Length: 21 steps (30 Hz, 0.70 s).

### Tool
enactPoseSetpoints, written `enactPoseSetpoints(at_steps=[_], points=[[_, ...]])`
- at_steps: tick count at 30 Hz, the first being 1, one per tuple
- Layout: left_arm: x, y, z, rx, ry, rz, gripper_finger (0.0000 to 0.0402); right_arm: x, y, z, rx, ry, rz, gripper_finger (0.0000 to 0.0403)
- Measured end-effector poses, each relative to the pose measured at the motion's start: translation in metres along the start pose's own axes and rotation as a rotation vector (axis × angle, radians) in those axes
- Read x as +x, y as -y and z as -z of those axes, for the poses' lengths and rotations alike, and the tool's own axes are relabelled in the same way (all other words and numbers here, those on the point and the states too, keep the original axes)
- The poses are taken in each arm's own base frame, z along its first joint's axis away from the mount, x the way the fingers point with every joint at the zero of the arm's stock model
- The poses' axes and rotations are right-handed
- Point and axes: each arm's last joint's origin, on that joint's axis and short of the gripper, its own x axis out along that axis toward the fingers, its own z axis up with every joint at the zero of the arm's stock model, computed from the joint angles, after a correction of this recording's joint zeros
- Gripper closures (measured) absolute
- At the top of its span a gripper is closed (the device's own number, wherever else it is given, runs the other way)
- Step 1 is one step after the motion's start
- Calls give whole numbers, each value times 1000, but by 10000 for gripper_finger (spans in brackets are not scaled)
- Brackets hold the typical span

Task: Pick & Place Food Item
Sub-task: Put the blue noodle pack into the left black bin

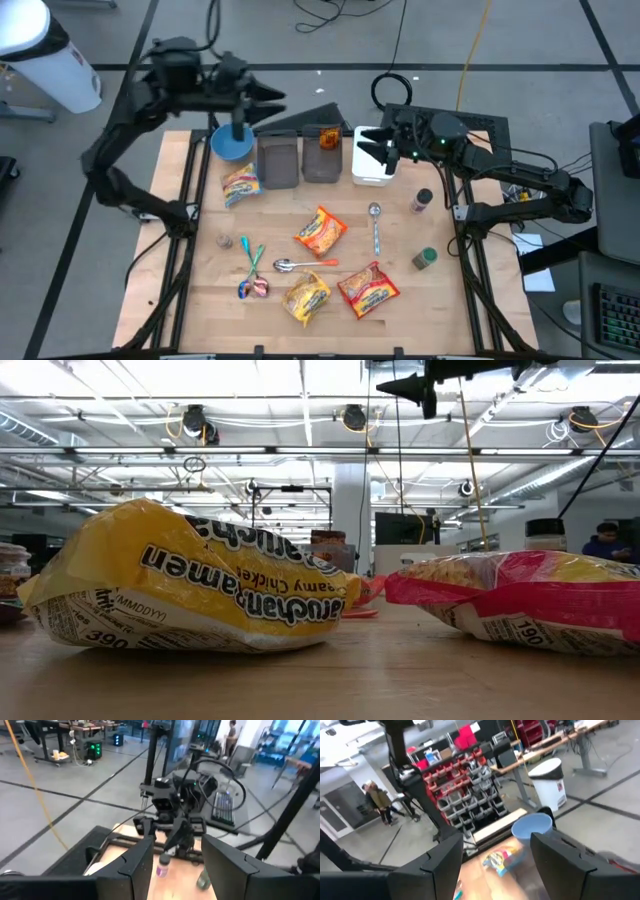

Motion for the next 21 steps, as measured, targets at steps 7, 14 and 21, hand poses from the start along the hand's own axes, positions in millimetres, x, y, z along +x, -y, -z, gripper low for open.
enactPoseSetpoints(at_steps=[7,14,21], points=[[-48,17,11,30,-117,-103,245,3,6,9,8,-47,69,177],[-72,26,31,30,-177,-111,256,5,15,20,56,40,138,177],[-75,18,88,-76,-112,-127,261,7,19,30,152,109,95,177]])
